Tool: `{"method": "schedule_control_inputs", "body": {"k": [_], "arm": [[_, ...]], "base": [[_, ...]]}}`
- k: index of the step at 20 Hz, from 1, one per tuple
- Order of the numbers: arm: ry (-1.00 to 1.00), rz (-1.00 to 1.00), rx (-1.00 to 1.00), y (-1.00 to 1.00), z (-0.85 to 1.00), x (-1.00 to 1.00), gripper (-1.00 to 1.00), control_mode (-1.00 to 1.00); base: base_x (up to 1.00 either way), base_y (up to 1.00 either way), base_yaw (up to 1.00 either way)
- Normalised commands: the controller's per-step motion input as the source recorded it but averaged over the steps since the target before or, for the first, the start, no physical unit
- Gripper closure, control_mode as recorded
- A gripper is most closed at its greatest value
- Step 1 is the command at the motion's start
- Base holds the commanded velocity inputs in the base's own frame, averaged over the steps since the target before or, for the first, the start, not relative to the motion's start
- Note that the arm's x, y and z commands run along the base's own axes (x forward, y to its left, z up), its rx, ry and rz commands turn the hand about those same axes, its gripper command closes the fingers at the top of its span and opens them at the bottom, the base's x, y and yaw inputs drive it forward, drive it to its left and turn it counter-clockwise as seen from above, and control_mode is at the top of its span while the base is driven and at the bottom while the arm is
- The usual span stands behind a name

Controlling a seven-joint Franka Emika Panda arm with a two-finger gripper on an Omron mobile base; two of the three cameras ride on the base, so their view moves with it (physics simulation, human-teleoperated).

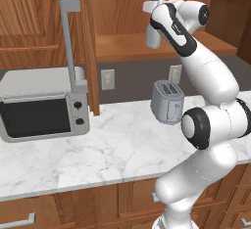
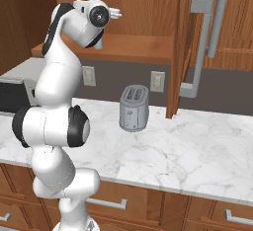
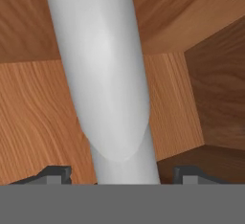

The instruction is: Move the cutting board and knife to the sink. Then move spray from the cabinet to the counter.

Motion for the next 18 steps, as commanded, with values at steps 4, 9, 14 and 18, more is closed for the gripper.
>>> {"method": "schedule_control_inputs", "body": {"k": [4,9,14,18], "arm": [[0.0,0.0,0.0,0.0,0.0,0.0,1.0,-1.0],[0.0,0.0,0.0,-0.01,0.0,0.0,1.0,-1.0],[0.0,0.0,0.0,-0.15,0.0,-0.21,1.0,-1.0],[0.0,0.0,0.0,-0.15,0.0,-0.43,1.0,-1.0]], "base": [[0.0,0.0,0.0],[0.0,0.0,0.0],[0.0,0.0,0.0],[0.0,0.0,0.0]]}}
